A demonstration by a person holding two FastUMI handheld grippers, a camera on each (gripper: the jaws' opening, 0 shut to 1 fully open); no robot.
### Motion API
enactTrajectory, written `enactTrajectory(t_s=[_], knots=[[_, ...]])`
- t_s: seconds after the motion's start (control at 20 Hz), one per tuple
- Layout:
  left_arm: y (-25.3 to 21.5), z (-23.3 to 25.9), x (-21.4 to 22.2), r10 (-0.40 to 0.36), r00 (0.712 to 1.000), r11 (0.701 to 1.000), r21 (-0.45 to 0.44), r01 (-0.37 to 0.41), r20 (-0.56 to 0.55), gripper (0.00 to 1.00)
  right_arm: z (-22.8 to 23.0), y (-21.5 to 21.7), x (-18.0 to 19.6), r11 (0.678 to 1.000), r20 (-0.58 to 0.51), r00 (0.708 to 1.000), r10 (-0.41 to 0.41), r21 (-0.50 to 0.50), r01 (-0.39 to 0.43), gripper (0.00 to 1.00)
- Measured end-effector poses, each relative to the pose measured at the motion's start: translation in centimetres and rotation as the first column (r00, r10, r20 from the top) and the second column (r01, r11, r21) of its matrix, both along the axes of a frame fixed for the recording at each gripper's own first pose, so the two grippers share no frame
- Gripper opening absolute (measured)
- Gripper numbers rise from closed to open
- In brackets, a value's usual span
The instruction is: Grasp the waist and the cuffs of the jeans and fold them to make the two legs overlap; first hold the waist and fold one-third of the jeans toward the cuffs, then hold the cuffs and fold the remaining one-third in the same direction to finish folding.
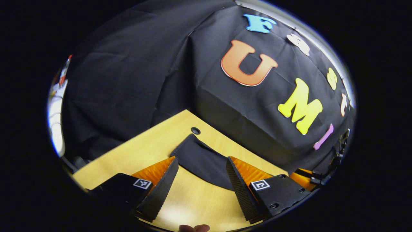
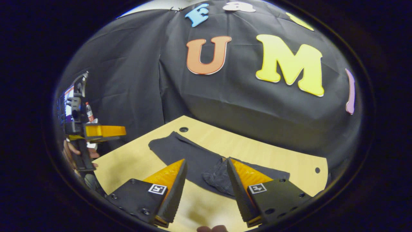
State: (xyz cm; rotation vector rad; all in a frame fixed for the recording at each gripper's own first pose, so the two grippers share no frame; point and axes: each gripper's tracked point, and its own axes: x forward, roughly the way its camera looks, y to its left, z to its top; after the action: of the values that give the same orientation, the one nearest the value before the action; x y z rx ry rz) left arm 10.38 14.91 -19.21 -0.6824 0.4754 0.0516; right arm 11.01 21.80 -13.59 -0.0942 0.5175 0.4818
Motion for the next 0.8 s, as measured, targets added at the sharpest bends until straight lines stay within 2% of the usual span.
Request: enactTrajectory(t_s=[0.1,0.2,0.3,0.35,0.45,0.5,0.65,0.7,0.75,0.8], knots=[[-0.4,-2.3,1.5,0.023,0.999,0.995,-0.096,-0.026,-0.028,0.96,1.5,-2.5,-0.9,0.999,0.001,0.999,-0.041,0.005,0.041,0.74],[-0.8,-4.6,2.8,0.045,0.998,0.982,-0.182,-0.054,-0.052,0.96,2.6,-5.4,-1.7,0.996,0.009,0.996,-0.086,-0.01,0.086,0.84],[-1.3,-6.4,3.9,0.067,0.994,0.958,-0.272,-0.088,-0.085,0.96,3.2,-8.1,-2.5,0.99,0.004,0.99,-0.14,-0.019,0.14,0.84],[-1.2,-7.6,4.3,0.084,0.99,0.944,-0.309,-0.116,-0.116,0.96,3.3,-9.3,-2.9,0.986,-0.007,0.986,-0.166,-0.015,0.166,0.84],[-1.2,-9.8,5.5,0.109,0.98,0.912,-0.375,-0.164,-0.164,0.96,3.4,-11.2,-3.3,0.976,-0.023,0.976,-0.217,-0.016,0.217,0.92],[-1.2,-10.4,5.9,0.122,0.975,0.891,-0.411,-0.191,-0.188,0.96,3.5,-12.1,-3.5,0.971,-0.027,0.971,-0.237,-0.015,0.237,0.84],[-0.6,-12.0,6.8,0.161,0.957,0.819,-0.508,-0.266,-0.242,0.96,3.7,-14.0,-4.2,0.96,-0.042,0.959,-0.281,-0.015,0.281,0.85],[-0.6,-12.6,7.3,0.166,0.951,0.805,-0.521,-0.282,-0.259,0.96,3.8,-14.5,-4.3,0.956,-0.043,0.955,-0.293,-0.012,0.293,0.85],[-0.6,-13.1,7.4,0.168,0.946,0.797,-0.527,-0.296,-0.278,1.0,4.0,-14.8,-4.4,0.953,-0.043,0.952,-0.303,-0.009,0.303,0.85],[-0.8,-13.4,7.7,0.168,0.944,0.788,-0.537,-0.302,-0.285,0.96,4.0,-15.2,-4.6,0.95,-0.044,0.949,-0.311,-0.009,0.311,0.85]])
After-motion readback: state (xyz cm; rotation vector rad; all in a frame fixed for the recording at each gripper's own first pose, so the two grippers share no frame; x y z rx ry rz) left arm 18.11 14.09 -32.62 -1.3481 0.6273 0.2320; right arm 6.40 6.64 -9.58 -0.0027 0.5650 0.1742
